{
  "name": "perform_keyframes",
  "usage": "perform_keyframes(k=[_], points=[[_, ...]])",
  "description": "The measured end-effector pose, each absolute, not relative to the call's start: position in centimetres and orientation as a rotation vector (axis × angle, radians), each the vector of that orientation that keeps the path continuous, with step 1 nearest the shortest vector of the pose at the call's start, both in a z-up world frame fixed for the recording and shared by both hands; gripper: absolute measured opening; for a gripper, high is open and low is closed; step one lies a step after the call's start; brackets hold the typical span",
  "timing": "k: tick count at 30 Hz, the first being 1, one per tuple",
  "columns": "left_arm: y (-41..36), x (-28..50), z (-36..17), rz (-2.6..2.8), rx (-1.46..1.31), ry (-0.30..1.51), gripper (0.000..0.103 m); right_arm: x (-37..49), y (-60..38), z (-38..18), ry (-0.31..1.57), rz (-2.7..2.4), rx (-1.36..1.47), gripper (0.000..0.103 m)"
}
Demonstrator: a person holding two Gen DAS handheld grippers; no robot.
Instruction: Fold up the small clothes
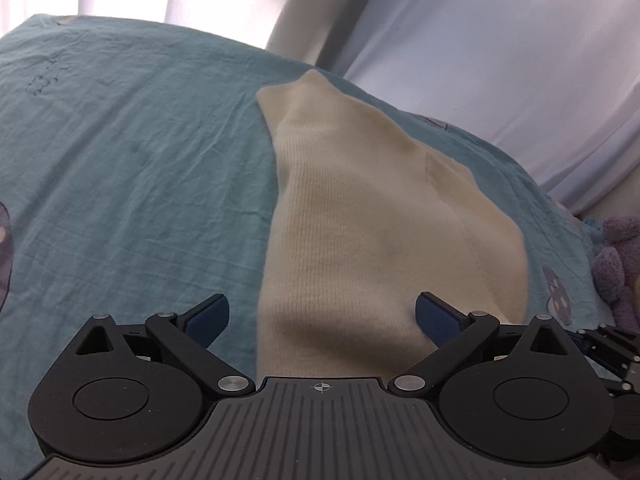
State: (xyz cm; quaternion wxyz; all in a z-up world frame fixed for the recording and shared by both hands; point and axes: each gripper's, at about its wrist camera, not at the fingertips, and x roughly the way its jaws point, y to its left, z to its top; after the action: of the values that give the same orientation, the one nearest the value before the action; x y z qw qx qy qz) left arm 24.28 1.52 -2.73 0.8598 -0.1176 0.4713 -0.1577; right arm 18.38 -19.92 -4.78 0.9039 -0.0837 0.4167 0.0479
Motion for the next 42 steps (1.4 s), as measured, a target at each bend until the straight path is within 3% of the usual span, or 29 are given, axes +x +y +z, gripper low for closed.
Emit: perform_keyframes(k=[7, 10, 13, 26, 42], points=[[2.2, 23.3, -2.5, -0.342, -0.261, 0.993, 0.102, 17.4, -19.8, -4.4, 0.869, 0.075, -0.169, 0.036], [2.3, 23.0, -2.4, -0.342, -0.258, 0.991, 0.102, 16.5, -19.8, -4.2, 0.893, 0.082, -0.165, 0.046], [2.4, 22.7, -2.3, -0.351, -0.269, 0.995, 0.102, 15.4, -19.8, -4.3, 0.924, 0.092, -0.172, 0.049], [2.7, 17.8, -1.9, -0.333, -0.203, 1.063, 0.102, 9.8, -18.1, -4.8, 1.086, 0.202, -0.043, 0.099], [1.6, 14.2, -0.5, -0.237, 0.021, 1.052, 0.103, 9.9, -17.2, -3.8, 1.082, 0.085, -0.015, 0.099]])
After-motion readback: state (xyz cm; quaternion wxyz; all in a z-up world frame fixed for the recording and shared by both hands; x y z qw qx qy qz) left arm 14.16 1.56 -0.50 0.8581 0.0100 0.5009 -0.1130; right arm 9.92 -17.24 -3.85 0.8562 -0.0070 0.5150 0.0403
